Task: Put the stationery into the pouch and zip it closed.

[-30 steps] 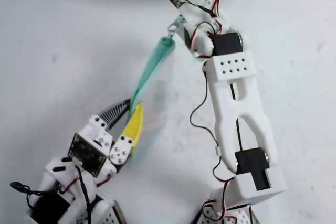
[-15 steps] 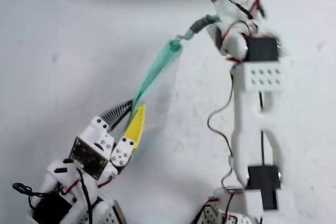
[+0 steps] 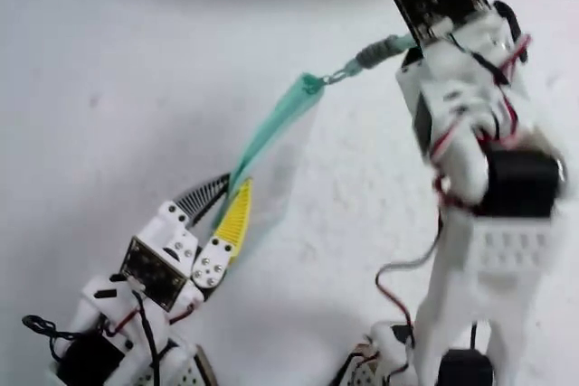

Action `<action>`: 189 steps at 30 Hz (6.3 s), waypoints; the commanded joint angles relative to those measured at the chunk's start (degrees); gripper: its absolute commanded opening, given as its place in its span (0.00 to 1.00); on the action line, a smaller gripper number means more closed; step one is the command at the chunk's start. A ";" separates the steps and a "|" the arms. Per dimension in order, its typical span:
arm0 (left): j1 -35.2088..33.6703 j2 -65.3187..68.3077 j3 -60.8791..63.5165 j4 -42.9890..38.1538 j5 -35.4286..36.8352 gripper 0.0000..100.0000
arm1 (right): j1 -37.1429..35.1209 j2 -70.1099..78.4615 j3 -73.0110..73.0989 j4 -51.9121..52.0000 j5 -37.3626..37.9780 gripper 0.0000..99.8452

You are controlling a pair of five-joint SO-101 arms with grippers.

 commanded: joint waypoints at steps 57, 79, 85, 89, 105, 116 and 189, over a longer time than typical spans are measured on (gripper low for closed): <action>-0.48 0.31 3.25 -0.09 -0.79 0.02 | -34.86 14.73 0.70 8.84 -49.49 0.44; 0.04 0.31 2.11 1.93 -0.97 0.24 | -30.73 22.81 -9.41 11.47 -46.59 0.02; 0.04 0.31 -7.82 11.78 0.53 0.23 | -31.08 22.81 -12.92 3.65 -46.59 0.02; -0.31 0.31 -13.45 16.97 0.53 0.23 | -31.87 22.81 -15.82 1.27 -46.59 0.02; -16.40 0.31 -12.40 11.34 7.74 0.23 | -13.23 22.29 13.89 1.27 -37.01 0.02; -25.89 0.31 4.04 -8.62 15.74 0.23 | -4.18 22.37 43.43 -19.56 -34.81 0.02; -38.29 32.57 -57.41 34.73 -8.97 0.02 | -7.43 -3.91 -16.97 15.78 -29.54 0.02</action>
